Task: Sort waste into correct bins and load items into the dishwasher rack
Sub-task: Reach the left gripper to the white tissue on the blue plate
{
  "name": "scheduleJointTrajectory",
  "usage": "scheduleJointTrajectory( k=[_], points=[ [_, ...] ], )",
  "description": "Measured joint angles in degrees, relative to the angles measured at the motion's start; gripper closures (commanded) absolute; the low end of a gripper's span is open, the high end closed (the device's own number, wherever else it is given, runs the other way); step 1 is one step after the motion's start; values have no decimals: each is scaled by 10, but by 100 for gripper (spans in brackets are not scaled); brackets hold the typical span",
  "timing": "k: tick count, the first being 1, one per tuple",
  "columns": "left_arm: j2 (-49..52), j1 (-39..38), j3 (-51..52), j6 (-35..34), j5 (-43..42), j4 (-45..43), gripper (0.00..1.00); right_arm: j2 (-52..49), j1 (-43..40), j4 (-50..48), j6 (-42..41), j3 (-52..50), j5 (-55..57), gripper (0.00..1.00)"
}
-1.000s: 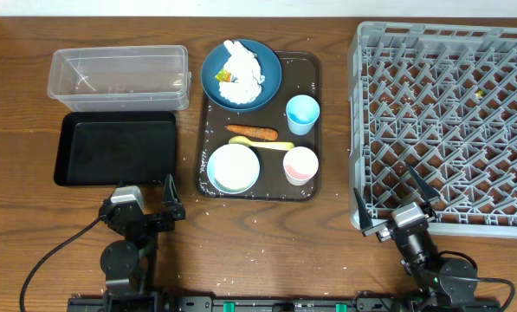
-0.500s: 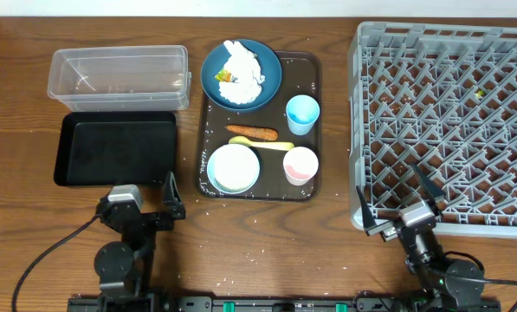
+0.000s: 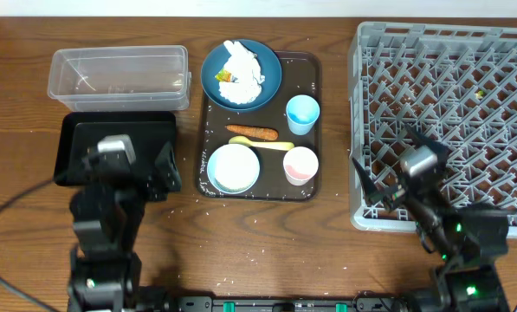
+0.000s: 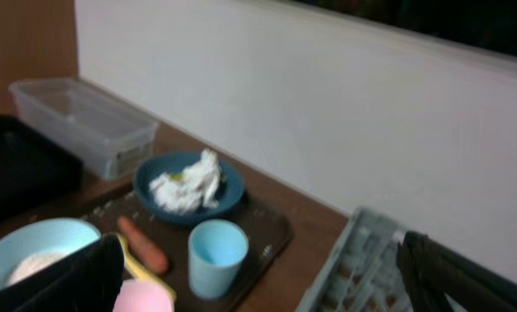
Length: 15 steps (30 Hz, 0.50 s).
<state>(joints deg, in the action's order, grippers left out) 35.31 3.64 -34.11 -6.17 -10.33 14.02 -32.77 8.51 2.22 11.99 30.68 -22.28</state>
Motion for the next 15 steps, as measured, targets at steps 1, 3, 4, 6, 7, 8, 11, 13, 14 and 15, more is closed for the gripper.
scheduleJointTrajectory(
  k=[1,3,4,6,7,8,11,13,14,15],
  points=[
    [11,0,-11,0,-2,2,1,-8,0,7,0,9,-2,1],
    [62,0,-64,0,-10,41,1,-46,0,59,-2,58,-8,1],
    [80,0,-84,0,-13,56,1,-59,0,76,-1,75,-11,1],
    [131,0,-139,-3,-16,92,1,-91,0,131,-4,121,-14,1],
    [155,-2,-166,-5,-17,110,1,-103,0,150,-4,138,-15,1],
    [177,-3,-191,-7,-18,121,1,-118,0,178,-4,161,-16,1],
    [256,-19,-283,-11,-17,179,1,-156,0,253,-4,222,-17,1],
    [309,-40,-349,-13,-16,221,1,-179,0,293,-3,260,-17,1],
    [337,-53,-380,-13,-17,233,1,-189,0,301,-3,273,-18,1],
    [356,-64,-400,-13,-20,237,1,-194,0,303,-3,278,-18,1]
  ],
)
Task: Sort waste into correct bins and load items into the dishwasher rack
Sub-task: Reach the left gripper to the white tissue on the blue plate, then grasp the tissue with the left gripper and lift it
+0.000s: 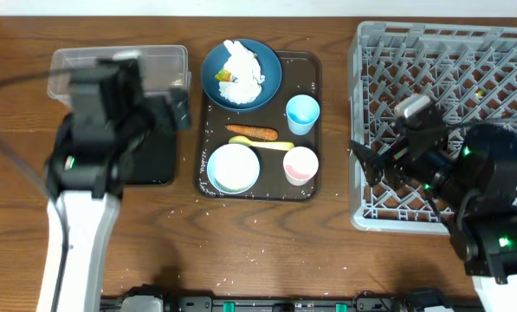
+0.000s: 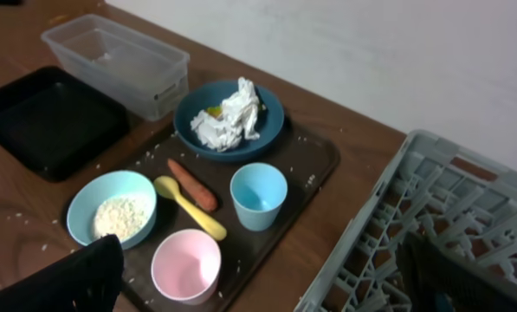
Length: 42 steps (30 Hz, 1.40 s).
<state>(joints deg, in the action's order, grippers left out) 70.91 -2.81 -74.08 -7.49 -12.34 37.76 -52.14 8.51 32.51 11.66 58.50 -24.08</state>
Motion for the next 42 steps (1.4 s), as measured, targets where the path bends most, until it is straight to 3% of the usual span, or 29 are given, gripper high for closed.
scheduleJointTrajectory(
  k=[6,11,15,20,25,34,42],
  points=[
    [88,-59,-44,-13,-37,-4,1,-14,0,11,0,7,-8,1],
    [146,-69,-44,-22,-101,-47,3,-14,0,11,-1,7,-19,1],
    [192,-83,-70,-42,-111,-29,3,-14,0,11,-1,7,-19,1],
    [270,-133,-200,-66,-26,40,2,-15,0,11,-1,7,-18,1],
    [352,-157,-314,-76,45,29,2,-15,0,18,-1,7,-16,1],
    [522,-155,-326,-95,105,-46,2,-27,0,54,-1,7,-9,1],
    [600,-155,-325,-95,121,-88,2,-51,0,58,-2,7,-3,1]
  ],
)
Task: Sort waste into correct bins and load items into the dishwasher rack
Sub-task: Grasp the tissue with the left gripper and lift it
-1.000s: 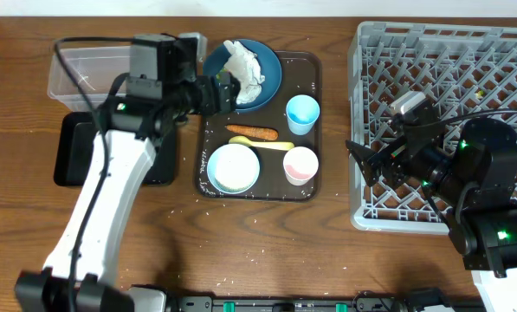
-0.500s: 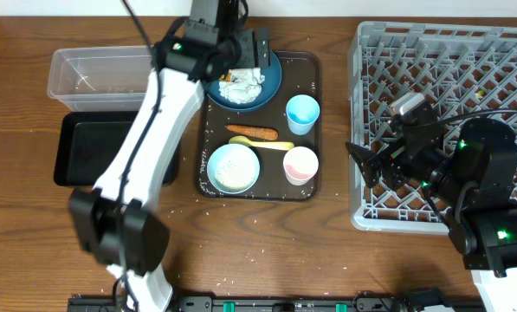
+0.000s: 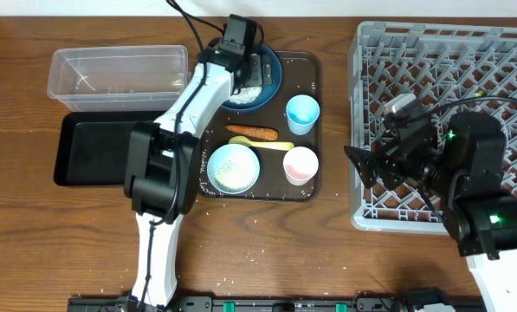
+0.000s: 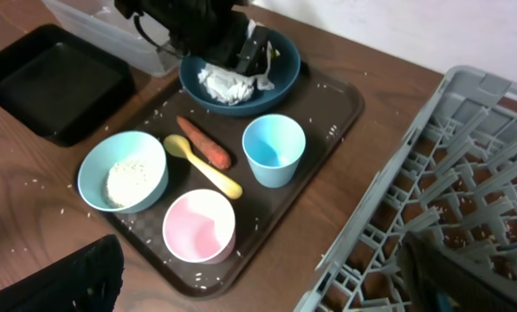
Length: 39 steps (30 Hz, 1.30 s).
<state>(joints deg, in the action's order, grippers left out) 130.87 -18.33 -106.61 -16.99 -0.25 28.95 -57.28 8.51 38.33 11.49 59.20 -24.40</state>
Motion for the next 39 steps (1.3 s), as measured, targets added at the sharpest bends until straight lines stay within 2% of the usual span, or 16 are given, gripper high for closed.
scheduleJointTrajectory(
  k=[4,7,9,10,14,17,24,29,34,39],
  points=[
    [26,0,0,-2,10,-20,4,-12,0,0,0,0,0,8],
    [46,0,0,-4,16,-26,11,-20,0,-1,0,0,1,15],
    [53,0,0,-7,24,-35,25,-26,0,-1,-2,0,2,19],
    [53,0,0,-10,24,-36,39,-28,0,-1,-2,0,2,21],
    [55,0,0,-10,24,-41,78,-36,0,-1,-3,0,3,25],
    [55,0,0,-12,21,-48,93,-38,0,-3,-3,0,3,28],
    [42,0,0,-10,14,-47,94,-38,0,-11,-3,0,4,31],
    [-33,1,2,-10,8,-28,94,-38,0,-17,-3,0,4,34],
    [-135,7,1,-10,6,32,94,-38,0,-17,-3,0,4,34],
    [-179,44,0,-10,6,102,94,-38,0,-17,-3,0,4,34]
  ],
)
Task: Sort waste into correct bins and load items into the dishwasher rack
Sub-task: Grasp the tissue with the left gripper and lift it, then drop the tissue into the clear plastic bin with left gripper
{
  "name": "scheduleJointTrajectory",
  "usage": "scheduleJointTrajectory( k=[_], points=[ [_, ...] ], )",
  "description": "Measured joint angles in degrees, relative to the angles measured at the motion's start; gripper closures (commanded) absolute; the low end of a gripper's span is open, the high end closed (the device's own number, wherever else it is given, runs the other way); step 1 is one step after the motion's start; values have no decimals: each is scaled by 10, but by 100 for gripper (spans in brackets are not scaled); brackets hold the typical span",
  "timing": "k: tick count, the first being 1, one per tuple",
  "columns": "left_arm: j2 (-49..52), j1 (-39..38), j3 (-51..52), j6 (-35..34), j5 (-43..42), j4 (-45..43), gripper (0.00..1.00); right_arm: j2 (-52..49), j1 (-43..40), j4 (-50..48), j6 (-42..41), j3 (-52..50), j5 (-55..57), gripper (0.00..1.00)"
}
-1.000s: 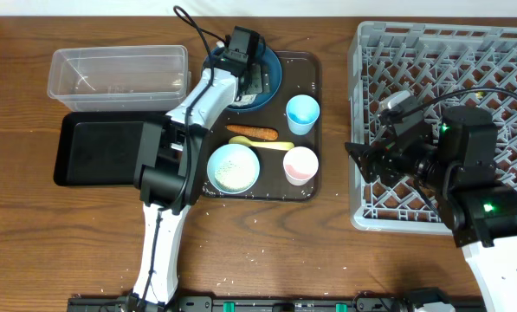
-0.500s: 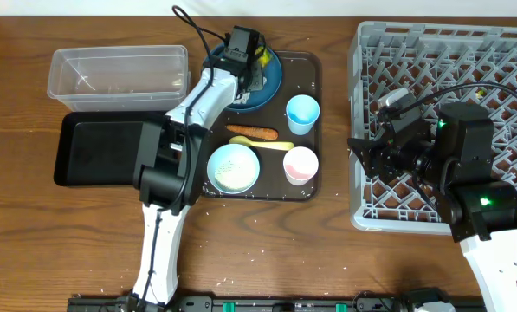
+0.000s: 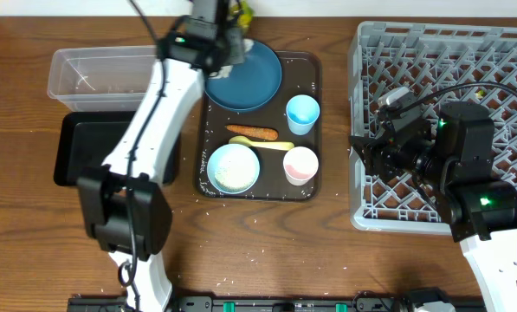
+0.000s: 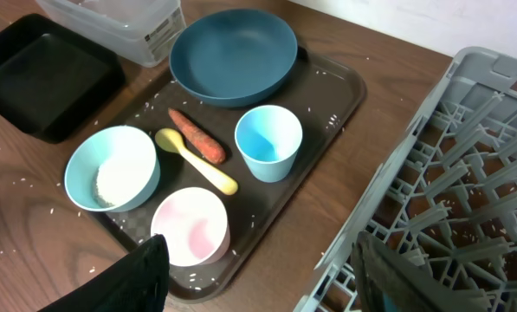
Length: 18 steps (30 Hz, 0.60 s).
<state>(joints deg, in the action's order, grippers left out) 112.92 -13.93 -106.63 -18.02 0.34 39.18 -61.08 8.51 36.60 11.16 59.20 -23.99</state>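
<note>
A dark tray [image 3: 308, 186] holds an empty blue plate [image 3: 243, 76], a blue cup [image 3: 302, 113], a pink cup [image 3: 300, 165], a light blue bowl of rice [image 3: 234, 168], a carrot [image 3: 252, 133] and a yellow spoon [image 3: 267, 145]. My left gripper [image 3: 234, 22] is raised past the plate's far edge, shut on a crumpled white tissue wad [image 3: 238, 10] with yellow bits. My right gripper [image 4: 260, 253] hangs open and empty over the table strip between the tray [image 4: 345, 87] and the grey dishwasher rack [image 4: 466, 173], near the pink cup [image 4: 191, 227].
A clear plastic bin [image 3: 119, 76] stands at the back left, with a black bin [image 3: 111, 152] in front of it. My left arm stretches over both bins. Rice grains are scattered on the tray and table. The rack [image 3: 449, 121] fills the right side.
The left gripper was down on the tissue in the blue plate; now the plate is bare and the gripper holds the wad above the plate's far edge. The right gripper has shifted slightly.
Both arms were low at the table's near edge. Then the left arm was over the bins and the right over the rack's edge. Then the left gripper was on the tissue in the plate. Now the tissue is off the plate, in the gripper.
</note>
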Motion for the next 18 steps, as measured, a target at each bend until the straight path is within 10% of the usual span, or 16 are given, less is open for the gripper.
scheduleJointTrajectory(
  k=[18],
  points=[
    [72,191,1,-4,1,14,93,0,0,-6,0,0,0,35]
  ],
)
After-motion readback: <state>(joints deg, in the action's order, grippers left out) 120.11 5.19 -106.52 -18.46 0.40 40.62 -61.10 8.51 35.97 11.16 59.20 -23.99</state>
